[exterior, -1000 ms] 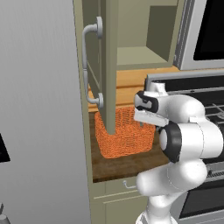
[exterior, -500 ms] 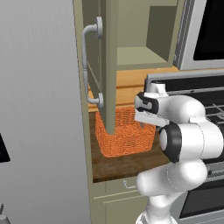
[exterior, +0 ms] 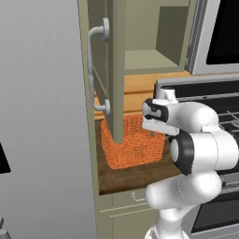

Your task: Open the cabinet, pick up the bread from the cabinet and place it in the basket. Then move the basket to the dining counter.

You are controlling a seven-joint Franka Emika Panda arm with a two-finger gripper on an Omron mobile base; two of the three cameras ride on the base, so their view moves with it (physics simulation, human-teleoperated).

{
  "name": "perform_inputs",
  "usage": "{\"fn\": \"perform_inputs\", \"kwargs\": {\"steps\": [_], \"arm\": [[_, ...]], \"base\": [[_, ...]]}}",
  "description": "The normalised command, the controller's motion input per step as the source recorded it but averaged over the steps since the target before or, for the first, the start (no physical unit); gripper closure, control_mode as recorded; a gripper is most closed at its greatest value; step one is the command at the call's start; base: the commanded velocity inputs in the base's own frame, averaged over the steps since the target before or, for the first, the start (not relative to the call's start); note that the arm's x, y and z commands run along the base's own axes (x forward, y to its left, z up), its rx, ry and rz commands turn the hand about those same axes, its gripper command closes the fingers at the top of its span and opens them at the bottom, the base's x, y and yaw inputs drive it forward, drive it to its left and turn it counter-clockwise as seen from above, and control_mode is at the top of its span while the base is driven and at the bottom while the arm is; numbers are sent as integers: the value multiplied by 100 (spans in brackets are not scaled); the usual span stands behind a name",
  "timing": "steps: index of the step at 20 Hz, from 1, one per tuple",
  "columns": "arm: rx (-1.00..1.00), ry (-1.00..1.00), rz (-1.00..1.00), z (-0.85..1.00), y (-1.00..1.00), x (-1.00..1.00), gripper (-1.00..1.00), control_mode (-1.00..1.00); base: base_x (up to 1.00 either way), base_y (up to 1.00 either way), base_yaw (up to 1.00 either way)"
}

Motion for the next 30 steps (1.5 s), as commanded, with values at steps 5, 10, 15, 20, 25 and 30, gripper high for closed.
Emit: {"fn": "perform_inputs", "kwargs": {"steps": [5, 10, 15, 20, 25, 30], "arm": [[0, 0, 0, -10, 15, 0, 100, -100], [0, 0, 0, -2, 3, -7, 100, -100], [0, -2, -10, 14, -2, -40, 100, -100], [0, -10, -13, 38, -1, -43, 100, -100], [1, -17, -9, 35, 0, -36, 100, -100], [4, -18, -5, 28, 0, -31, 100, -100]], "base": [[0, 0, 0], [0, 0, 0], [0, 0, 0], [0, 0, 0], [0, 0, 0], [0, 0, 0]]}}
